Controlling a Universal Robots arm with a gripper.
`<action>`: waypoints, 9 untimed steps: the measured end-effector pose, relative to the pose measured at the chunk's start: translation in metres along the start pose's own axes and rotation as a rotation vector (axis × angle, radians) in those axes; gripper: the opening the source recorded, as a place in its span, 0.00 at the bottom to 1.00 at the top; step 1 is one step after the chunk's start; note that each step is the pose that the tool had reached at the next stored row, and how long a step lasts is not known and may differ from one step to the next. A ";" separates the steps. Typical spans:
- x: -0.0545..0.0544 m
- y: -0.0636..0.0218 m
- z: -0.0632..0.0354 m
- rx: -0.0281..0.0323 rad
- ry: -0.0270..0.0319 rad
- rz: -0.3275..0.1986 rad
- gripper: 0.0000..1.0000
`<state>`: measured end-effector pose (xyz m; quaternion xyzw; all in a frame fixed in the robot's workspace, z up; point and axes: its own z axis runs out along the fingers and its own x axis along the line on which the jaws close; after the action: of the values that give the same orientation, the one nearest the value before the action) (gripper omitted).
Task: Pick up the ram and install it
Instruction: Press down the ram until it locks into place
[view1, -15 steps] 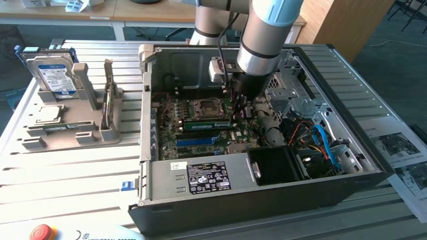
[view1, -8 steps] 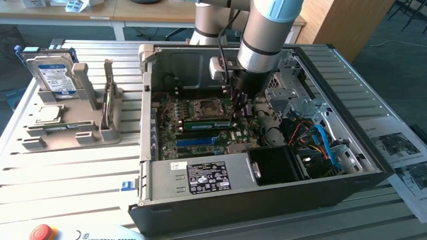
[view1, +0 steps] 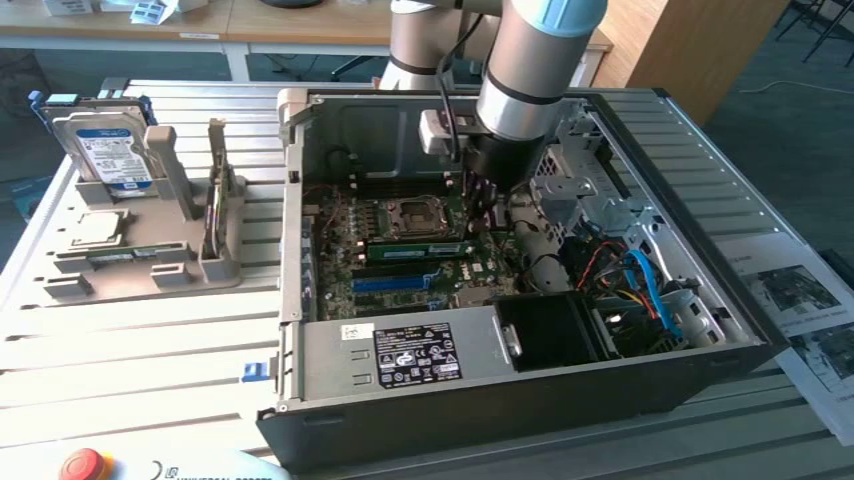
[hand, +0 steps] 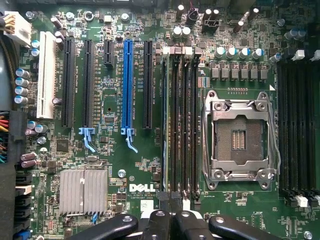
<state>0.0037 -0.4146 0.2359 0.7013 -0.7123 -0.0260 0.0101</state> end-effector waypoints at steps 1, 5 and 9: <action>0.000 0.0000 0.0000 0.0000 0.0000 0.000 0.10; 0.000 0.0005 0.0000 0.0000 0.0000 0.000 0.10; 0.000 0.0065 0.0003 0.0004 0.0002 0.000 0.10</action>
<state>-0.0028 -0.4147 0.2360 0.7013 -0.7123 -0.0258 0.0101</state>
